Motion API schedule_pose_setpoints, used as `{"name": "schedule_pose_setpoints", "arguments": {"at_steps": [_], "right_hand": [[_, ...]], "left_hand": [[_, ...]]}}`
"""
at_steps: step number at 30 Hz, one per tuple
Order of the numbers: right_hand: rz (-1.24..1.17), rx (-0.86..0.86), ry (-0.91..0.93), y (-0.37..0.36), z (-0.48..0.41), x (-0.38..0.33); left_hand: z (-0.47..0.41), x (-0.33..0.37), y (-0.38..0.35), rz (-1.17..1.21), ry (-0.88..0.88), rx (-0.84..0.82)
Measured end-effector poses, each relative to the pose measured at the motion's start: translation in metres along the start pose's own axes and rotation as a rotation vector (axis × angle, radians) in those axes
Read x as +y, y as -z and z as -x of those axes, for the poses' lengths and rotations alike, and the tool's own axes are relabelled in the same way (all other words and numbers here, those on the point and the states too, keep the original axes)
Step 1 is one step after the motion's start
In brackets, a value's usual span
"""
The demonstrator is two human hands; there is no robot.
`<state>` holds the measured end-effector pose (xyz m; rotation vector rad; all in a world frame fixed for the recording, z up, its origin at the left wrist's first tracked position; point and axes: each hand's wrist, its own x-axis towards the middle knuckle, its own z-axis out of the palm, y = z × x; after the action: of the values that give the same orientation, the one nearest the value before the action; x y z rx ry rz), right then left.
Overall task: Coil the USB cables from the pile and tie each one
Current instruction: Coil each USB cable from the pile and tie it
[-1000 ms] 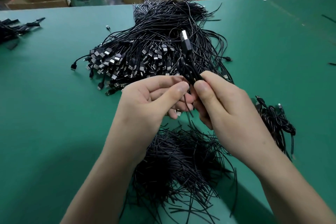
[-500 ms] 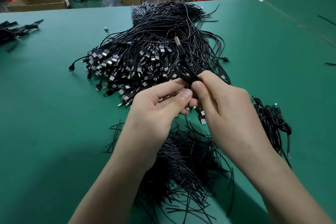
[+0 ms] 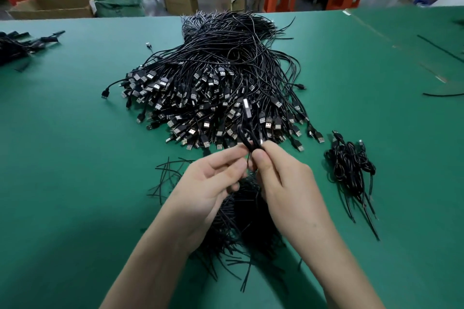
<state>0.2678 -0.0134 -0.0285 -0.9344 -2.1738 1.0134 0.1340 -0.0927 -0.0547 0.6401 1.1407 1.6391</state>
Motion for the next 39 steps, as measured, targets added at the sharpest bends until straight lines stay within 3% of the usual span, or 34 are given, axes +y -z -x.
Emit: {"name": "schedule_pose_setpoints", "arguments": {"at_steps": [3, 9, 13, 27, 33, 39], "right_hand": [[-0.06, -0.023, -0.045, -0.008, 0.017, 0.002], [-0.281, -0.059, -0.115, -0.002, 0.035, 0.002], [-0.346, -0.087, -0.131, -0.004, 0.042, -0.001], [-0.238, -0.214, -0.104, -0.003, 0.044, 0.002], [-0.318, -0.253, -0.167, -0.003, 0.042, 0.006], [-0.553, -0.368, -0.329, -0.002, 0.043, -0.002]], "left_hand": [[0.012, -0.013, 0.001, 0.008, -0.061, 0.009], [0.017, -0.015, 0.005, -0.167, -0.223, -0.149], [0.019, -0.023, 0.003, -0.041, -0.204, -0.165], [0.017, -0.033, 0.014, 0.032, -0.156, -0.18], [0.019, -0.033, 0.015, 0.017, -0.11, -0.209], [0.022, -0.028, 0.009, 0.069, -0.072, -0.244]]}}
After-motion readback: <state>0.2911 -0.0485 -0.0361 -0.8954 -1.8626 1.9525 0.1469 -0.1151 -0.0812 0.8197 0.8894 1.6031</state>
